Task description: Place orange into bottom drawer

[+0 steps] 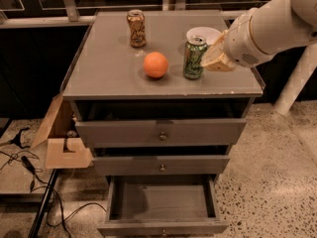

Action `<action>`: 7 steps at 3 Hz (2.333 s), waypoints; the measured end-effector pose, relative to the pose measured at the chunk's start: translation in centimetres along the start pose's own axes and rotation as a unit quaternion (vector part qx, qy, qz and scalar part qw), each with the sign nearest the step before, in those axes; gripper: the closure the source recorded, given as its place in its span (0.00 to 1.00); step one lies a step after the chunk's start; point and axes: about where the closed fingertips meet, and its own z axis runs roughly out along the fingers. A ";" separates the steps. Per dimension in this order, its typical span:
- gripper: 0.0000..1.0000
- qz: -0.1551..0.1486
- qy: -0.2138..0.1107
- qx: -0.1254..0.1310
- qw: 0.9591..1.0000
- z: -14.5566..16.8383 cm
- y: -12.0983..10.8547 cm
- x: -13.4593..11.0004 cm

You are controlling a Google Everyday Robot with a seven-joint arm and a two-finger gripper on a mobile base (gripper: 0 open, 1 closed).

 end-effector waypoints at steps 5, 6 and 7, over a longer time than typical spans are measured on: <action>0.36 -0.050 -0.073 -0.030 0.996 7.8 1.1 -6.5; 0.17 -0.053 -0.072 -0.042 0.995 9.8 1.0 -6.5; 0.19 -0.051 -0.071 -0.044 0.995 10.7 0.7 -6.4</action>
Offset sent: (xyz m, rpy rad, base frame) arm 0.0182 0.0592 -0.0115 0.0628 -0.0644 0.1121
